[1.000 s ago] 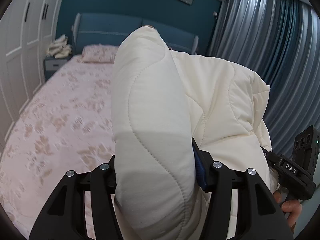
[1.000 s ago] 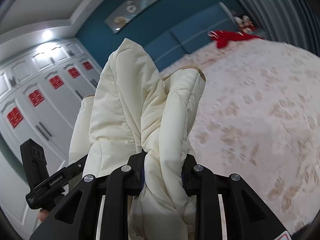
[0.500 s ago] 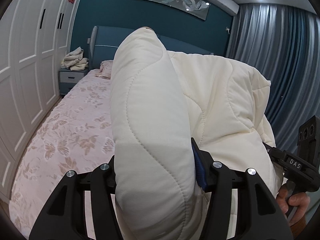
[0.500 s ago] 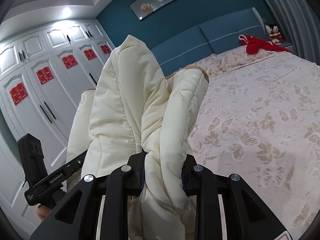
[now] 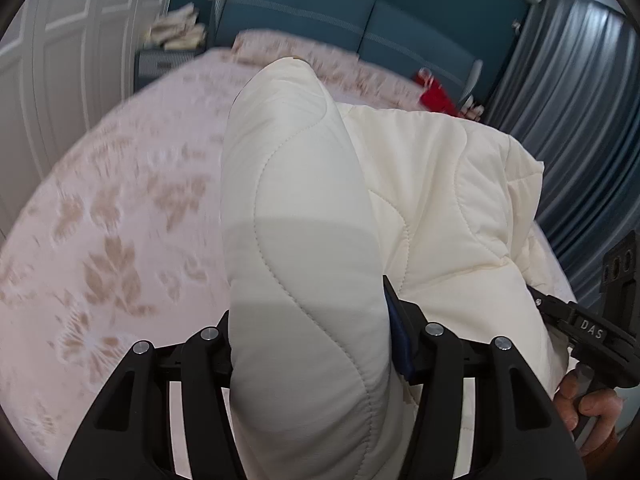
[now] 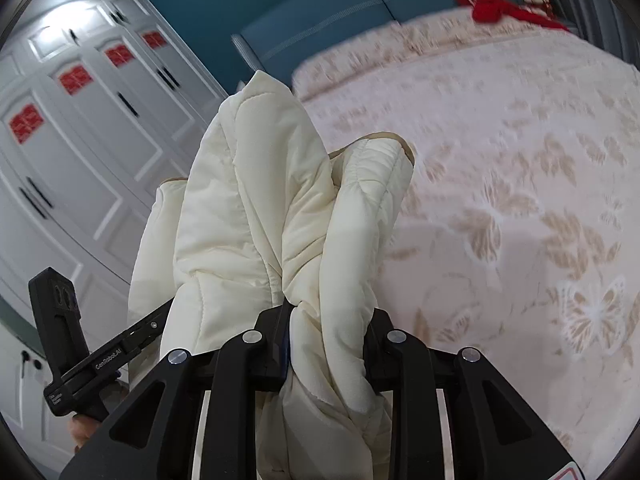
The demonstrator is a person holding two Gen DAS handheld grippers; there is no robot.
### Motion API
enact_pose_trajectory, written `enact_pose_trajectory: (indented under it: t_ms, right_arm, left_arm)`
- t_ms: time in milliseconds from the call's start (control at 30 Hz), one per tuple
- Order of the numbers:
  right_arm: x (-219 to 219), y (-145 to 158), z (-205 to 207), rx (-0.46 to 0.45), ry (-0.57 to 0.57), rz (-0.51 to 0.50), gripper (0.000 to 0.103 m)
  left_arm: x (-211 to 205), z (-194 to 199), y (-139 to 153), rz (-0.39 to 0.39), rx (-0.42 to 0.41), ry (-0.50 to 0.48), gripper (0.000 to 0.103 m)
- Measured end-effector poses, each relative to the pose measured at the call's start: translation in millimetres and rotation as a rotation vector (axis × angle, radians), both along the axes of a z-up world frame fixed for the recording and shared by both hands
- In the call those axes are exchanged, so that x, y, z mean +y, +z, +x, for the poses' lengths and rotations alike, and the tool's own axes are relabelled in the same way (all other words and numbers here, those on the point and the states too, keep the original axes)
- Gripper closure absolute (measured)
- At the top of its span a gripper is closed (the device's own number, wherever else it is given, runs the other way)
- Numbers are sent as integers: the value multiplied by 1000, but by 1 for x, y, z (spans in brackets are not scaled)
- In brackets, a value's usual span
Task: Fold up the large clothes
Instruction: 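Lift the cream bundle with both grippers and roll it over once more, then lower the folded bundle onto the bed and open both grippers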
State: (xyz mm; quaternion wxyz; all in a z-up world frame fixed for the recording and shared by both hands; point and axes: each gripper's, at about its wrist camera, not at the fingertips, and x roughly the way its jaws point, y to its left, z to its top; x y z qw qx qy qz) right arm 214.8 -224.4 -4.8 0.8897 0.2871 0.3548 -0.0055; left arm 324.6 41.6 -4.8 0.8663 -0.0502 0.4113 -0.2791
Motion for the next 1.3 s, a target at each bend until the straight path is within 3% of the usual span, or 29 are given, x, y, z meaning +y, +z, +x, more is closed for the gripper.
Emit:
enact_pose_trajectory:
  t_ms: [267, 533, 667, 733, 833, 933, 1133, 1200, 1300]
  right_arm:
    - [-5, -67, 16, 115, -19, 24, 77]
    - [-9, -97, 26, 154, -40, 22, 70]
    - [-11, -103, 28, 171, -54, 27, 60]
    - [-15, -99, 27, 180, -59, 30, 55]
    - [-27, -76, 10, 159, -76, 68, 54]
    - [-36, -44, -22, 104, -105, 43, 54]
    - [11, 14, -77, 48, 23, -178, 84]
    - [30, 14, -78, 63, 58, -235, 86]
    - [52, 1, -70, 107, 100, -310, 92]
  left_arm:
    - [-11, 13, -62, 67, 80, 11, 50]
    - [-13, 18, -77, 79, 105, 35, 46]
    - [-10, 23, -85, 87, 126, 74, 34]
    - [-6, 21, -81, 113, 120, 119, 25]
    - [1, 5, -57, 179, 56, 168, 25]
    - [10, -28, -21, 261, -36, 171, 24]
    - [3, -101, 16, 398, -144, 164, 24]
    - [-8, -115, 13, 439, -153, 172, 25]
    - [-19, -119, -4, 458, -103, 176, 29]
